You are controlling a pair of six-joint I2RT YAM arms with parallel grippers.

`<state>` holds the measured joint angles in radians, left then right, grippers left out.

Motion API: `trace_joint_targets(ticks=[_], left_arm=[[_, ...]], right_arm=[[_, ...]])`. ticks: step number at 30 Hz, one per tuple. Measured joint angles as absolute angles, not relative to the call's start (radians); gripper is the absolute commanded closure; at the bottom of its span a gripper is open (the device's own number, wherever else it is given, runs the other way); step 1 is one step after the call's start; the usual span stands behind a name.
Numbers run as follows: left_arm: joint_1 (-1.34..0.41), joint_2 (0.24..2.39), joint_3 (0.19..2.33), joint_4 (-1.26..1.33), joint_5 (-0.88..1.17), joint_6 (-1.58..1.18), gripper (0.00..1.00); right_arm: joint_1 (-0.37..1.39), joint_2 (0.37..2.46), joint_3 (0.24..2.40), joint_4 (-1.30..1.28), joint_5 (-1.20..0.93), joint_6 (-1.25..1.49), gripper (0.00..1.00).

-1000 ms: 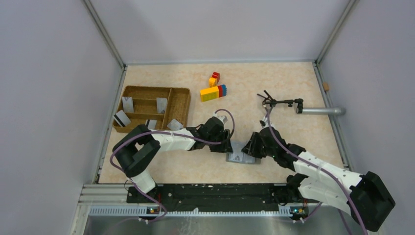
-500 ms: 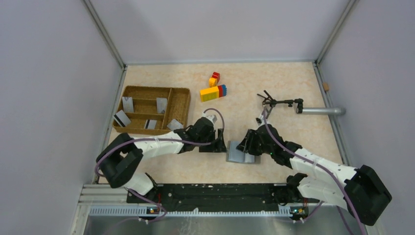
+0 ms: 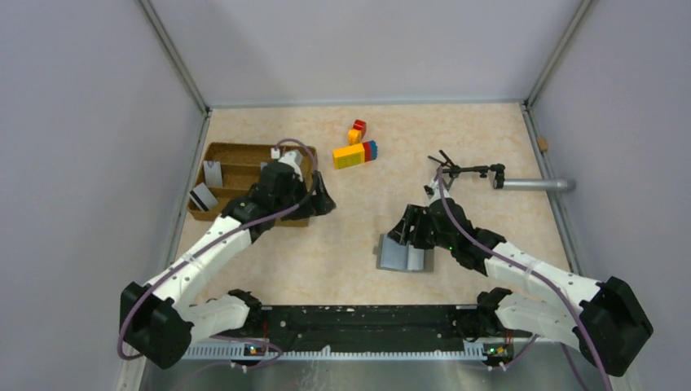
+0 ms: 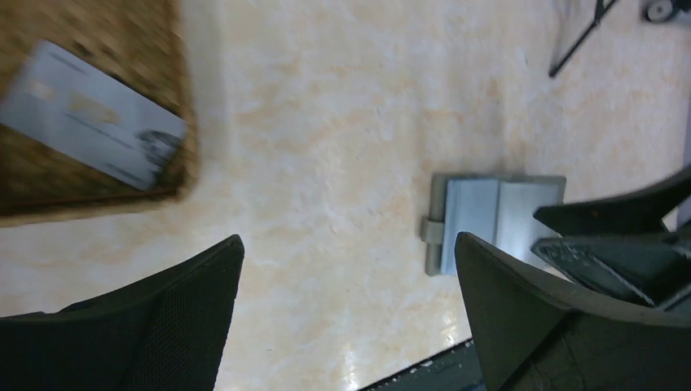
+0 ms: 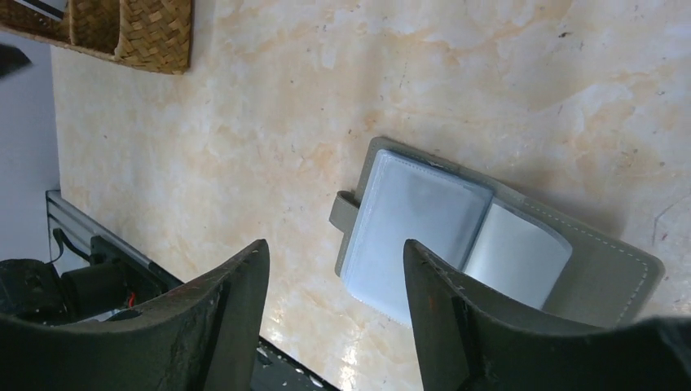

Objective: Put the credit cards into the card holder
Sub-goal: Turn over the card slot in the card holder, then pick up the credit card from the storage box.

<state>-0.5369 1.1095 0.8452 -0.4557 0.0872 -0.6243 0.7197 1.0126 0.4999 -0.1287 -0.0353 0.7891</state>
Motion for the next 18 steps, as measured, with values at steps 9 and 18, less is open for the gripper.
trace_joint_targets(ticks=[9, 18], left_arm=[[-0.185, 1.213, 1.078, -0.564, 0.049, -0.413, 0.01], [-0.046, 1.504, 1.209, -0.569, 0.012, -0.364, 0.01]], right_arm=[[0.72, 0.907, 0.5, -0.175, -0.008, 0.752, 0.27], [0.719, 0.881, 0.498, -0.181, 0.005, 0.703, 0.26]])
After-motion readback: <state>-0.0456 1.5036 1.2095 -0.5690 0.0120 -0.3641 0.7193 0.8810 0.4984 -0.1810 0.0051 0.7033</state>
